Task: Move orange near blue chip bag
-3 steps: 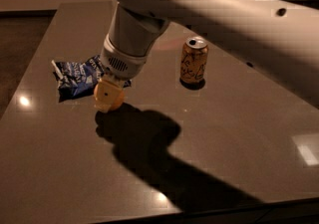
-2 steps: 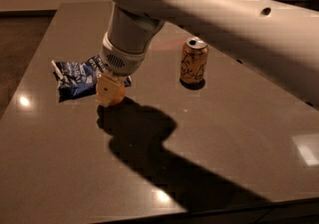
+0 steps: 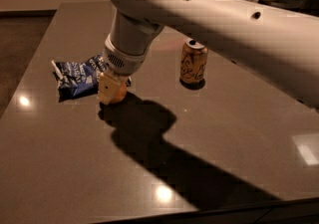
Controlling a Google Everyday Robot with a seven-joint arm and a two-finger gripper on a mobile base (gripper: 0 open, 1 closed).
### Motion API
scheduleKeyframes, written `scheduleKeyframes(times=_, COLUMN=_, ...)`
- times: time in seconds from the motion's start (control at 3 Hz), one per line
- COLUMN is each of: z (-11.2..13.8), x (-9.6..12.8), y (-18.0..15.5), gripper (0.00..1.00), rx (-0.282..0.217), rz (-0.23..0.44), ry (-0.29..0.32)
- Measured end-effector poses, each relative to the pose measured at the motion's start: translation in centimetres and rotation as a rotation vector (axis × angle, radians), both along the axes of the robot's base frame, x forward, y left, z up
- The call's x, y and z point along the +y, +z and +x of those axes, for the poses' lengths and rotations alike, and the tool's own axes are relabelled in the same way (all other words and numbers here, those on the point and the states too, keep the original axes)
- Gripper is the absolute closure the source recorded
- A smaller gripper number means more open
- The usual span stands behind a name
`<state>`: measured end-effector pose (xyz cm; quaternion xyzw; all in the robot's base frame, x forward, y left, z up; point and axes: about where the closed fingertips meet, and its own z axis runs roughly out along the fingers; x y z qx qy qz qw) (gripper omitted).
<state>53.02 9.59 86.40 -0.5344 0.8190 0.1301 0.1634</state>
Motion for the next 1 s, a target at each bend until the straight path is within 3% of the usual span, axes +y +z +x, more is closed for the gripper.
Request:
scheduleKeyframes(times=0.33, z=0.22, x=0.14, y=0.33, gripper=0.04, rx=-0.04, rz=0.028, ry=-0.002)
scheduleKeyframes(times=1.0, z=0.23, x=0.23, y=0.36, gripper=0.0, rx=-0.043, rz=0.03, ry=-0.001)
